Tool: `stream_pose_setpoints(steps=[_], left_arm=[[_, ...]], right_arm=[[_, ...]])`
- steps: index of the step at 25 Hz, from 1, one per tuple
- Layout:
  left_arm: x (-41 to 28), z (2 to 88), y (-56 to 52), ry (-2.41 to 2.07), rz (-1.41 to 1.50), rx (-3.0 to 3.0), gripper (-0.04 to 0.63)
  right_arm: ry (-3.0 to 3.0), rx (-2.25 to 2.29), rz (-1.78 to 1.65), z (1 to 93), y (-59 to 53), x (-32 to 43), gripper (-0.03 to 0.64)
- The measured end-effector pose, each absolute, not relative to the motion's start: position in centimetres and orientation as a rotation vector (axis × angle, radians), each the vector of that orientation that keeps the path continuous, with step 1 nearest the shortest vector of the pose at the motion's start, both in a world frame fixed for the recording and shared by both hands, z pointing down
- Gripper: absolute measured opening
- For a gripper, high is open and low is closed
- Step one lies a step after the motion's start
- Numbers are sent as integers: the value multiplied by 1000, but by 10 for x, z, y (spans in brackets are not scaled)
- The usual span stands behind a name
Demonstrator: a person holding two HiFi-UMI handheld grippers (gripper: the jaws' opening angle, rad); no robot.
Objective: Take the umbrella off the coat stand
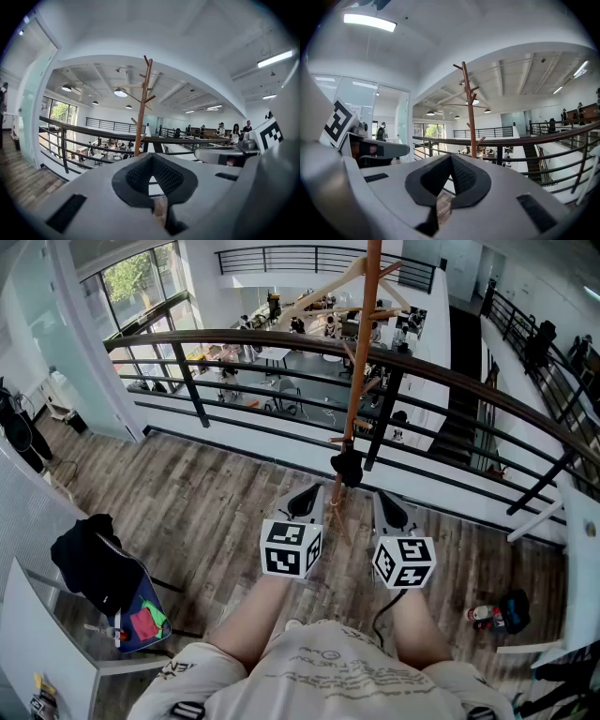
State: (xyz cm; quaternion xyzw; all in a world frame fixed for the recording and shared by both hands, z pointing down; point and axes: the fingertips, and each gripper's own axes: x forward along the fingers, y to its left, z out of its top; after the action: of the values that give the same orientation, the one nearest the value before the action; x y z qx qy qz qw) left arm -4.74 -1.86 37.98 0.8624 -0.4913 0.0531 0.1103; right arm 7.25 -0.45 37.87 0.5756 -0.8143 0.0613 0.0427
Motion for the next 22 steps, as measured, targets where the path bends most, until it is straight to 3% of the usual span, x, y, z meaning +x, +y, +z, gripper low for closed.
stream_pose_setpoints(steps=[22], left_arm=[[-78, 401, -37, -1341, 155, 2552, 5]], right_arm=[[-2474, 1777, 235, 397, -18, 30, 3]])
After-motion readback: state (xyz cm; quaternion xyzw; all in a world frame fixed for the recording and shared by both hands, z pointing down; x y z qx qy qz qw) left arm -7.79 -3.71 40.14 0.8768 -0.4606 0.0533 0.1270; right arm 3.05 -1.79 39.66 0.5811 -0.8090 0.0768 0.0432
